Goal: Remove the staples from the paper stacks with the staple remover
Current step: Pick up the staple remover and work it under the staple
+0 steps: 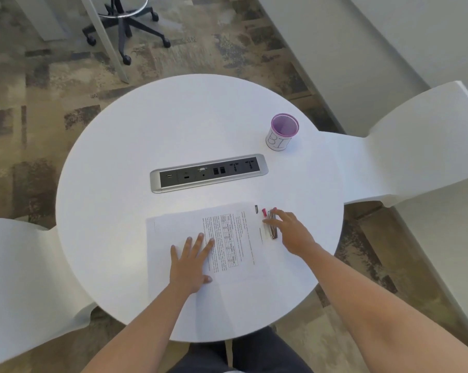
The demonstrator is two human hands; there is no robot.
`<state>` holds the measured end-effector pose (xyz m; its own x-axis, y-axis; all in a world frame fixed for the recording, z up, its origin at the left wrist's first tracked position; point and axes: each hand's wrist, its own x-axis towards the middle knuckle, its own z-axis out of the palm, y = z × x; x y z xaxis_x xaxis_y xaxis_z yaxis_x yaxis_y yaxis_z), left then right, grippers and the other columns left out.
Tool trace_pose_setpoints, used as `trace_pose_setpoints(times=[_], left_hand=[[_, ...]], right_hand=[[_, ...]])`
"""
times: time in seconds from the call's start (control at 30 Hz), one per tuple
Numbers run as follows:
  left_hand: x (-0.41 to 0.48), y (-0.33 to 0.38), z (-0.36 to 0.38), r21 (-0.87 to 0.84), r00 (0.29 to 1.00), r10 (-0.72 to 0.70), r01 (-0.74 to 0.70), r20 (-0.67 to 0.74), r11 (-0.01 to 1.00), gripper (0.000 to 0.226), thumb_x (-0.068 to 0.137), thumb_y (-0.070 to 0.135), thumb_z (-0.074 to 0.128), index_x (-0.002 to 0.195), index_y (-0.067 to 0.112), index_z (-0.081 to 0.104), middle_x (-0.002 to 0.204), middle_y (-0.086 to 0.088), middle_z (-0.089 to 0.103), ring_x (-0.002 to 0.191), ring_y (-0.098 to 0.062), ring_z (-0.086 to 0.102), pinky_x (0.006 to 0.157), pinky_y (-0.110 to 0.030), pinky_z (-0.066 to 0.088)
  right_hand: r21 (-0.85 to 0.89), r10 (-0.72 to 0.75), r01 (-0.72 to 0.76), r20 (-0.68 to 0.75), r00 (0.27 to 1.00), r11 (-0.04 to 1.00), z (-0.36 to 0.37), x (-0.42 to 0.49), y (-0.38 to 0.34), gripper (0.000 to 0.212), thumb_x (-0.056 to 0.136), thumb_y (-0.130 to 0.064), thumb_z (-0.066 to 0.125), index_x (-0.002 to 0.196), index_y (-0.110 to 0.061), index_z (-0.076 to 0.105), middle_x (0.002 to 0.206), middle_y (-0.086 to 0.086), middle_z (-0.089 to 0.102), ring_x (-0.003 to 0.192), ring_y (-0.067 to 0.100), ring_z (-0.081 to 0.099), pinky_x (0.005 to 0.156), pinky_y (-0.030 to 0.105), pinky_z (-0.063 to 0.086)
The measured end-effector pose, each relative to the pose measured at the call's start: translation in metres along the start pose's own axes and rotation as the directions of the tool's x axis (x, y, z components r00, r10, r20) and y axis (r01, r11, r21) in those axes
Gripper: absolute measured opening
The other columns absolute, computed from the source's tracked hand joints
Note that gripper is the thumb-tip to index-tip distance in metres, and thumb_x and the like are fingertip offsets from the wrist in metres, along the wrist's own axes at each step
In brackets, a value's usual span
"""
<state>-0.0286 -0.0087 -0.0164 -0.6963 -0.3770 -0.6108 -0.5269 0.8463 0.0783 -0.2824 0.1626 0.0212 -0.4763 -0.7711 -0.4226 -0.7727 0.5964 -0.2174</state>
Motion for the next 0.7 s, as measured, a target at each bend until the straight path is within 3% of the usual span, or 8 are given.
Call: trace_pose_setpoints(times=[0.07, 0.27, 0.43, 0.57, 0.63, 0.7], left_hand=[[-0.001, -0.001, 0.0, 0.006, 1.0, -0.005, 0.005, 0.011, 1.0, 0.1, 0.088, 0.066, 0.05, 0.15, 0.036, -0.024, 0.162, 0.003, -0.026, 0.151, -0.027, -0.013, 0.116, -0.061, 0.001], [-0.004, -0.001, -0.001, 0.01, 1.0, -0.012, 0.012, 0.013, 1.0, 0.102, 0.087, 0.065, 0.051, 0.149, 0.035, -0.024, 0.162, 0.001, -0.026, 0.151, -0.028, -0.013, 0.116, -0.061, -0.002], [-0.002, 0.0, 0.0, 0.027, 1.0, -0.016, 0.016, -0.001, 1.0, 0.104, 0.085, 0.066, 0.053, 0.15, 0.034, -0.022, 0.162, 0.001, -0.023, 0.151, -0.029, -0.01, 0.116, -0.061, 0.0], [0.0, 0.001, -0.001, 0.041, 1.0, -0.021, 0.021, 0.002, 0.999, 0.106, 0.084, 0.066, 0.055, 0.152, 0.033, -0.019, 0.163, -0.001, -0.021, 0.152, -0.03, -0.008, 0.116, -0.06, 0.0], [0.002, 0.002, -0.003, 0.042, 1.0, -0.025, 0.025, 0.017, 0.999, 0.107, 0.083, 0.066, 0.058, 0.153, 0.032, -0.015, 0.164, -0.002, -0.019, 0.152, -0.03, -0.007, 0.116, -0.06, -0.002], [0.005, 0.003, -0.006, 0.049, 0.999, -0.028, 0.026, 0.03, 0.998, 0.107, 0.081, 0.066, 0.06, 0.155, 0.031, -0.01, 0.165, -0.004, -0.014, 0.151, -0.03, -0.005, 0.116, -0.059, -0.004]], right_hand=[[-0.134, -0.047, 0.053, 0.048, 0.998, 0.99, -0.004, 0.001, 0.004, 0.076, 0.083, 0.016, 0.038, 0.142, -0.03, 0.044, 0.156, -0.005, 0.026, 0.134, 0.022, 0.033, 0.089, 0.033, 0.05], [-0.254, -0.135, 0.137, 0.026, 0.991, 0.957, -0.006, 0.009, 0.005, 0.066, 0.083, 0.013, 0.041, 0.137, -0.026, 0.047, 0.151, -0.001, 0.031, 0.128, 0.023, 0.04, 0.08, 0.03, 0.045], [-0.232, -0.039, 0.043, 0.023, 0.999, 0.972, 0.005, 0.011, 0.0, 0.053, 0.084, 0.012, 0.046, 0.128, -0.017, 0.047, 0.141, 0.004, 0.035, 0.118, 0.024, 0.042, 0.066, 0.029, 0.048], [-0.202, 0.047, -0.059, -0.064, 0.997, 0.978, 0.014, 0.007, -0.003, 0.039, 0.087, 0.006, 0.051, 0.118, -0.018, 0.053, 0.136, 0.004, 0.041, 0.109, 0.024, 0.046, 0.06, 0.028, 0.044], [-0.205, 0.066, -0.098, -0.155, 0.986, 0.974, 0.014, 0.005, -0.005, 0.024, 0.089, -0.005, 0.06, 0.109, -0.018, 0.06, 0.125, 0.003, 0.051, 0.098, 0.025, 0.052, 0.061, 0.031, 0.044], [-0.192, 0.109, -0.147, -0.196, 0.975, 0.97, 0.018, 0.004, -0.004, 0.021, 0.09, -0.012, 0.061, 0.109, -0.021, 0.06, 0.122, 0.0, 0.053, 0.1, 0.025, 0.053, 0.071, 0.033, 0.043]])
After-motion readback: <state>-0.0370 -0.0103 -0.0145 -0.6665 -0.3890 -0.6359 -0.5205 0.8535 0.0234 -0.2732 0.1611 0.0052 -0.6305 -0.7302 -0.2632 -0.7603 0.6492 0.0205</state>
